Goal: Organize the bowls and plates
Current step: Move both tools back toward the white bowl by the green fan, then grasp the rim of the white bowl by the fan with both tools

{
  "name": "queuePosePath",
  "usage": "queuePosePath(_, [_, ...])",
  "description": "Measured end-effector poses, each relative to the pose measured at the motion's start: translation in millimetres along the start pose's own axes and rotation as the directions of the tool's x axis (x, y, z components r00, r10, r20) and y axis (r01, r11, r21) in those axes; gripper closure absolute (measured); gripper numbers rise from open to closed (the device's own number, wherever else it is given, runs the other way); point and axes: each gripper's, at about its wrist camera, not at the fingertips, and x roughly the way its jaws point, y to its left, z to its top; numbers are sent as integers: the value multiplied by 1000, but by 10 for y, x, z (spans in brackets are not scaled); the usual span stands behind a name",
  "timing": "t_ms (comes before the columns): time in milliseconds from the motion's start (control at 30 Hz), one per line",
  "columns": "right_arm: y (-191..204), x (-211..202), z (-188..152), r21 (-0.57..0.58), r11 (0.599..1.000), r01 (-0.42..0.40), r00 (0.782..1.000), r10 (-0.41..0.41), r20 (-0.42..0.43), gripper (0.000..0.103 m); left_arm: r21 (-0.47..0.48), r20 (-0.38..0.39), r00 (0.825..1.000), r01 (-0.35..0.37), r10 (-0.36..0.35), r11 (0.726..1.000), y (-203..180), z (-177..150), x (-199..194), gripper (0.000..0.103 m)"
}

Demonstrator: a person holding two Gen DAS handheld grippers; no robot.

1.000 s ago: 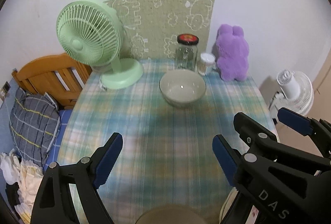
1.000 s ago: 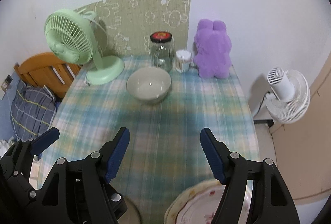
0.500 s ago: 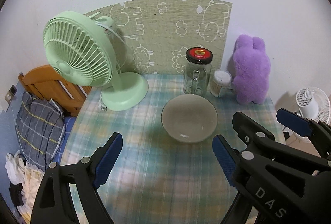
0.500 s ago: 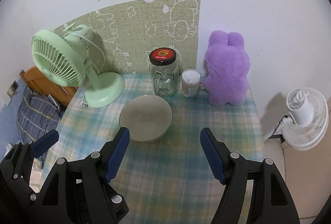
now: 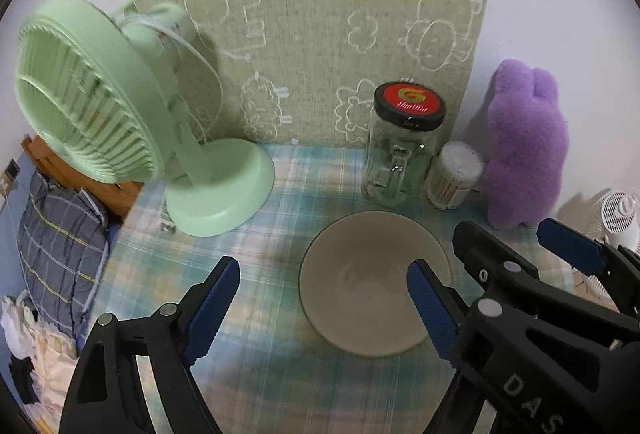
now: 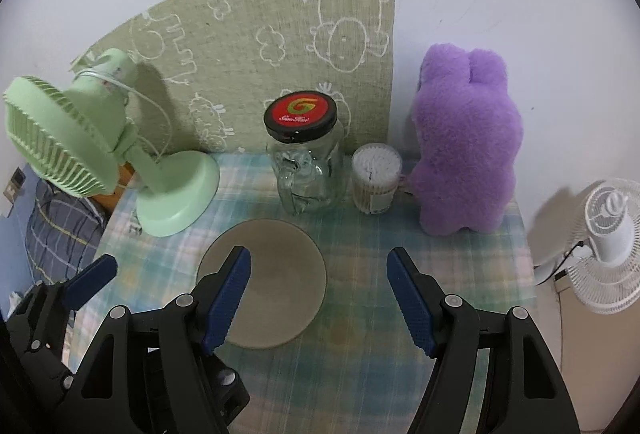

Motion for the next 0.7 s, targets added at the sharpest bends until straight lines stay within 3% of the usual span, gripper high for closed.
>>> queuePosePath(233, [35, 375, -35, -7, 1000, 2, 999, -2, -40, 38, -6, -52, 999, 1, -2, 1000, -2, -58, 396, 22])
queuePosePath(467, [36, 721, -143, 1, 1000, 9, 995, -9, -97, 49, 4, -95, 995, -8, 8, 1000, 10, -133, 670, 34])
queuePosePath(533, [28, 780, -170, 6, 1000, 10, 994, -9, -107, 53, 12, -99, 995, -11, 12, 1000, 13, -141, 730, 39])
queuePosePath(600, [21, 847, -190, 8, 1000, 12, 993, -12, -114, 57, 18, -111, 994, -20, 21, 1000, 13, -139, 784, 54])
queuePosePath(700, [11, 917, -213, 9, 1000, 18, 992, -16, -129, 75, 11, -147, 989, -16, 18, 1000, 21, -159, 871, 66])
